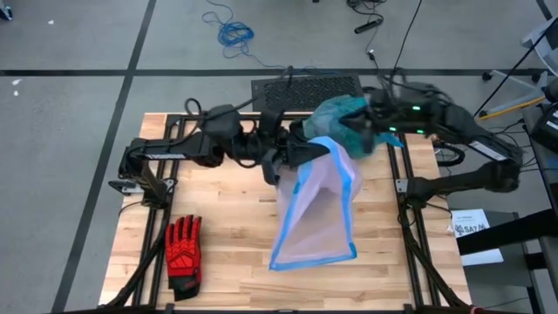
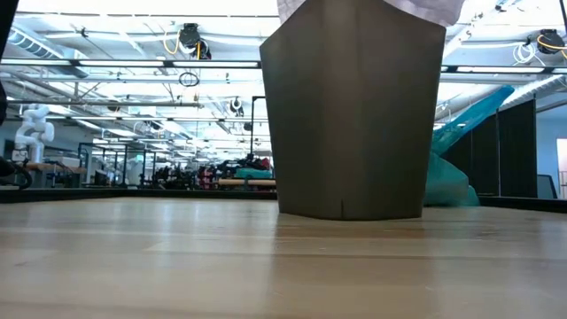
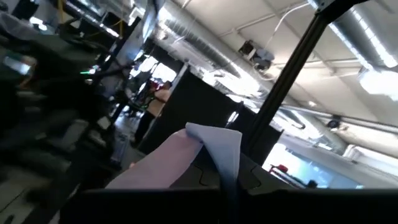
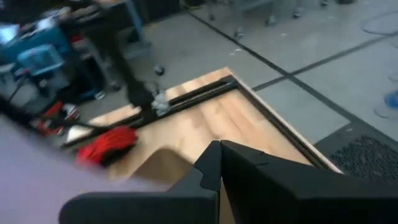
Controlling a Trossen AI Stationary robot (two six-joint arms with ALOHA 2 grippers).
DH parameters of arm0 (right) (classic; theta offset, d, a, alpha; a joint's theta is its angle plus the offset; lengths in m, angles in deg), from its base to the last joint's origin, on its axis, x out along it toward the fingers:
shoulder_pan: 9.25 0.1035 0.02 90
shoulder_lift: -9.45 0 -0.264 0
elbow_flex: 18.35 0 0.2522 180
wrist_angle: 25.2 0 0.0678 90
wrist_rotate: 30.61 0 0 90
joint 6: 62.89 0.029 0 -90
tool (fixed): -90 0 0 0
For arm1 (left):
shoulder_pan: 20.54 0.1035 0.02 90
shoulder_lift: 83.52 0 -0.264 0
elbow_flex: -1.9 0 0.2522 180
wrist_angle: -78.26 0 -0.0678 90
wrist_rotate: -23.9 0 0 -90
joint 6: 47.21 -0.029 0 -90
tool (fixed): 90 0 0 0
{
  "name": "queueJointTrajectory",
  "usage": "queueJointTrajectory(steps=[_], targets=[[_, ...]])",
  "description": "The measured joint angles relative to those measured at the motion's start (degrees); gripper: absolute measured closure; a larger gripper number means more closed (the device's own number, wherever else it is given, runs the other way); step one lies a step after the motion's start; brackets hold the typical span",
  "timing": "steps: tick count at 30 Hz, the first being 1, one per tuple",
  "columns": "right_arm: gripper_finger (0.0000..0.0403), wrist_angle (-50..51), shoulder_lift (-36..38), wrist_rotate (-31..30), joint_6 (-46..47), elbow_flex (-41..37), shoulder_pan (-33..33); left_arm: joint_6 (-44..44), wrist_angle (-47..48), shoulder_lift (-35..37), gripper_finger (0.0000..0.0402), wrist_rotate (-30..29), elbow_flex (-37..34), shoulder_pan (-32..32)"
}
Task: Place trash/remove bag and relplace
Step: Put the pink trash bag into the trash bin
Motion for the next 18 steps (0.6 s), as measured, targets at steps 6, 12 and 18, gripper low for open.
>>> queueJointTrajectory(steps=[6, 12, 18], targets=[[0.0403, 10.1, 4.0, 7.3, -4.9, 0.0, 3.0, -1.9, 3.3, 2.5, 0.0402, -0.3, 0.0, 1.0], [0.0403, 13.0, 1.8, 7.3, -4.9, 0.0, 8.3, -3.0, 5.5, 3.8, 0.0402, -0.4, 0.0, 2.0], [0.0403, 11.8, -3.7, 3.2, -5.3, 0.0, 11.1, -3.4, 6.8, 4.2, 0.0402, -0.5, 0.0, 2.6]])
